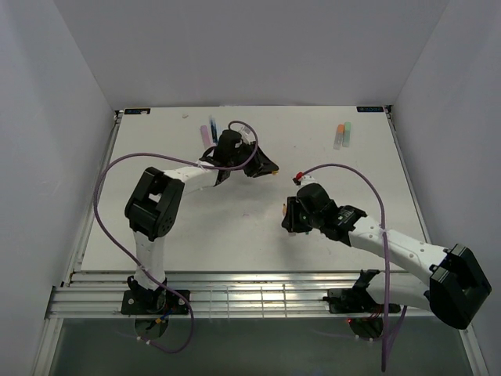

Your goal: Open the pen caps

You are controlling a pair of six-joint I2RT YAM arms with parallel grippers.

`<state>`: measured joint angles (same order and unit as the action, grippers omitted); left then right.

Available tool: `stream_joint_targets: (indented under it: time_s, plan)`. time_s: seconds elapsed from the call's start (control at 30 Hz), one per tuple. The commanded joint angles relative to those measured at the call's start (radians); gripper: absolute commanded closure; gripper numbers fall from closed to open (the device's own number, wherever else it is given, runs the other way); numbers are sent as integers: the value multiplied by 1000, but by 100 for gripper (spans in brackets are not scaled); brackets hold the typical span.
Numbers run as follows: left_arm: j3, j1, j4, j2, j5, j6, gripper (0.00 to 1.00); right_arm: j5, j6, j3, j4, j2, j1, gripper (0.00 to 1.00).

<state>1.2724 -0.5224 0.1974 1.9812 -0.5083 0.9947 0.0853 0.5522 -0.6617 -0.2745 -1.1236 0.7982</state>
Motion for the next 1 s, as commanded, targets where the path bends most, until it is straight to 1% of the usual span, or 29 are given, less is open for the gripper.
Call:
stream_joint_targets:
  time_s: [0.0,0.1,0.17,0.33,0.37,0.47,0.53,0.73,0.8,0.97]
  plan:
    - [105,-43,-145,43,14,-85,100,146,-67,-62,-52,-53,-19,92]
    - [119,-57,-193,53,56,-96,100,175,-100,-72,-48,-106,-36,92]
    - [162,-64,-257,73,70,-109,100,189,-112,-78,-45,-131,-42,92]
    - [318,-85,-429,159,111,-159,100,198,-120,-72,-11,-183,-56,92]
    - [367,-87,-450,186,116,-162,100,195,-120,-70,-8,-189,-57,92]
    - [435,-99,-498,228,125,-168,100,171,-115,-56,20,-205,-60,92]
    - [453,-106,-521,241,139,-169,100,153,-109,-44,44,-217,-63,92]
    - [437,-113,-509,258,129,-168,100,146,-109,-61,63,-260,-68,92]
    - [400,-117,-459,257,107,-163,100,148,-110,-64,64,-278,-74,92]
    - [358,-128,-408,266,82,-159,100,134,-103,-47,86,-289,-83,92]
